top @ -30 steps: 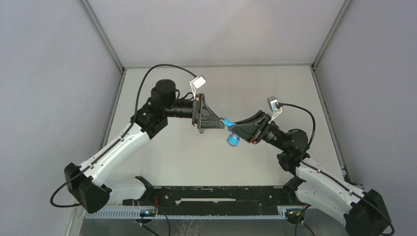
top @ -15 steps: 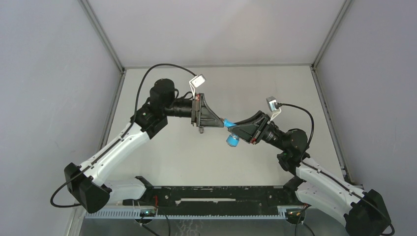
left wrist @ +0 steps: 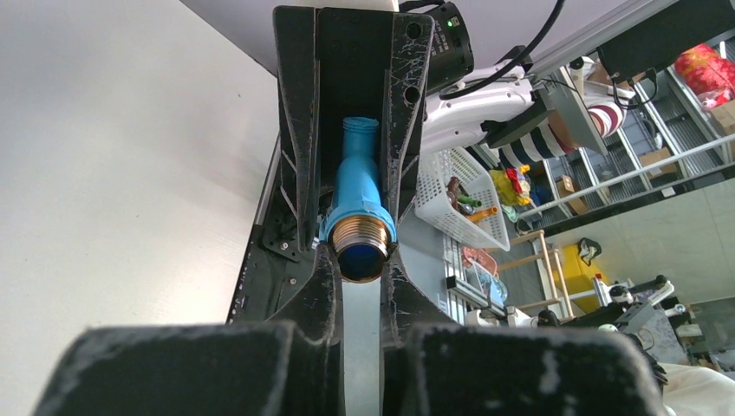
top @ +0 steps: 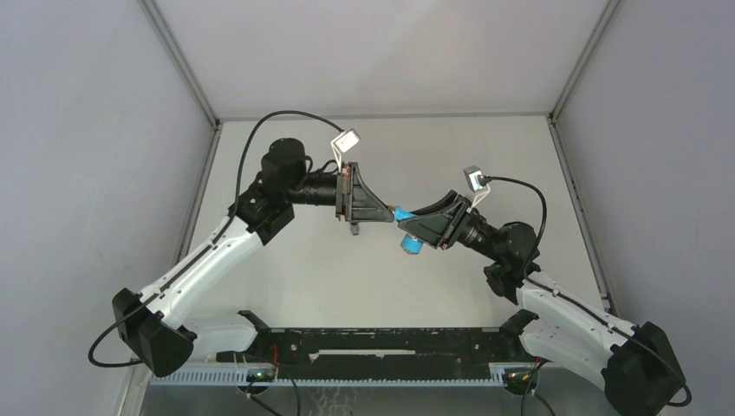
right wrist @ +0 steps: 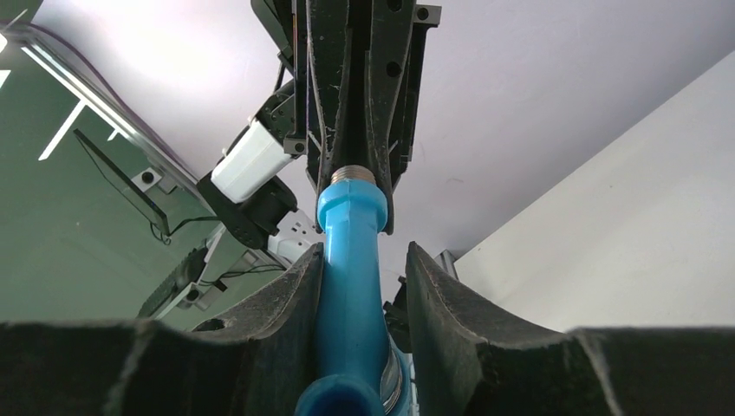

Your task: Install the water faucets

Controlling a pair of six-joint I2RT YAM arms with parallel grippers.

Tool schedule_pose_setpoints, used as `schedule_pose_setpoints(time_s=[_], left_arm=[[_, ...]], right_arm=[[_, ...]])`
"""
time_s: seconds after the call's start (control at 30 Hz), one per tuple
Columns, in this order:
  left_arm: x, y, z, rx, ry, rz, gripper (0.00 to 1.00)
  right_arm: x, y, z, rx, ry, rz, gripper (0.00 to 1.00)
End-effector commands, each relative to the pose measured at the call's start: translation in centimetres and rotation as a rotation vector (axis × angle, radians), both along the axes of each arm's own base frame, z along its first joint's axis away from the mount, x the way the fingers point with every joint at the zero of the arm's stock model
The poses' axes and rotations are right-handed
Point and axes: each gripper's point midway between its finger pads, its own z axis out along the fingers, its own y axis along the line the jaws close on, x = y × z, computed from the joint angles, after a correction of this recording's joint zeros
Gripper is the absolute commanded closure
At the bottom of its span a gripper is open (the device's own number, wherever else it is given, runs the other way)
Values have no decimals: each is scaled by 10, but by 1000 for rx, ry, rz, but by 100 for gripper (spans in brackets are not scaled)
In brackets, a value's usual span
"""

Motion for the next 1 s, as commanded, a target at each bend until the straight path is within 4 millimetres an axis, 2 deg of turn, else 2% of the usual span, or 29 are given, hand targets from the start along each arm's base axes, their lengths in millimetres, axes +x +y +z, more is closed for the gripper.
schedule_pose_setpoints(time_s=[0.0,0.1,0.3,0.6,0.8,0.9,0.97], left_arm=[[-6,2,14,-53,-48,-5,100],[-5,2,13,-51,-48,-1,100],[-4,3,11,-45,-48,-2,100],[-5,3,9,-39,-47,-3,100],[-5,3,8,-37,-48,-7,100],[-5,3,8,-37,-48,-8,100],[-5,4,8,-36,-49,-9,100]], right_arm=[[-4,-1,26,56,-57,11,55],[-5,-3,28,62,-66,6,56],[-9,-9,37,82,-92,-15,48],[-8,-9,39,85,-96,-18,46],[-7,-8,42,91,-102,-12,53],[-7,-8,42,92,-108,-16,64],[-8,-9,43,93,-112,-16,62]])
